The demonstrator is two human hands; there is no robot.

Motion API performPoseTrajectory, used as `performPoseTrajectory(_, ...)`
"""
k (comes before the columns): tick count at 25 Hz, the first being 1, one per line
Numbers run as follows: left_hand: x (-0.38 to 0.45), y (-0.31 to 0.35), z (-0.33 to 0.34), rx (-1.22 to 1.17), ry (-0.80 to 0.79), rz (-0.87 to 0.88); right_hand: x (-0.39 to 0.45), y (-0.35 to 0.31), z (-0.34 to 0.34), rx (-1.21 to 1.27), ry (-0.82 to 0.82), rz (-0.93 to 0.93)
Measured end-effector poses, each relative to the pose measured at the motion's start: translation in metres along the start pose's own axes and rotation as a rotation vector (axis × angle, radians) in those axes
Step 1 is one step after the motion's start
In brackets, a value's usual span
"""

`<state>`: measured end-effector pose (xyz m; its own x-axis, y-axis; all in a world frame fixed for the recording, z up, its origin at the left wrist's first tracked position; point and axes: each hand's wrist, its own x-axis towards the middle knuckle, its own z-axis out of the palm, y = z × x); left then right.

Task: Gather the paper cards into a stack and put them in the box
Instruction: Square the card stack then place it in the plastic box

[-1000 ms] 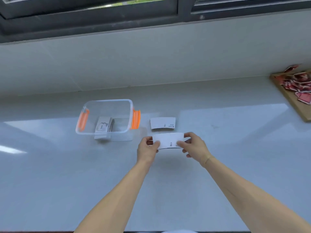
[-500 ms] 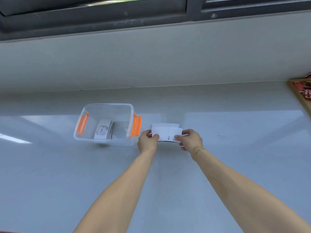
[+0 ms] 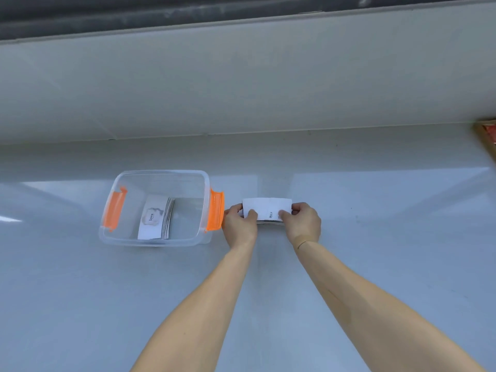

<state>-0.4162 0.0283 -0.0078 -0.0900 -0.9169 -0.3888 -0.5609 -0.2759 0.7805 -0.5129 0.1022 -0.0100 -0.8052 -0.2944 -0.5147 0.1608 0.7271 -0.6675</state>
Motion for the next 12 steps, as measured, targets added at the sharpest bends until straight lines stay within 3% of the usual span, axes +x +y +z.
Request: performPoseTrajectory(12,0.005,0.003,0.002,0.163,-0.039,-0.055,0.017,-0.007,-0.001,-0.040,-0.177,0.109)
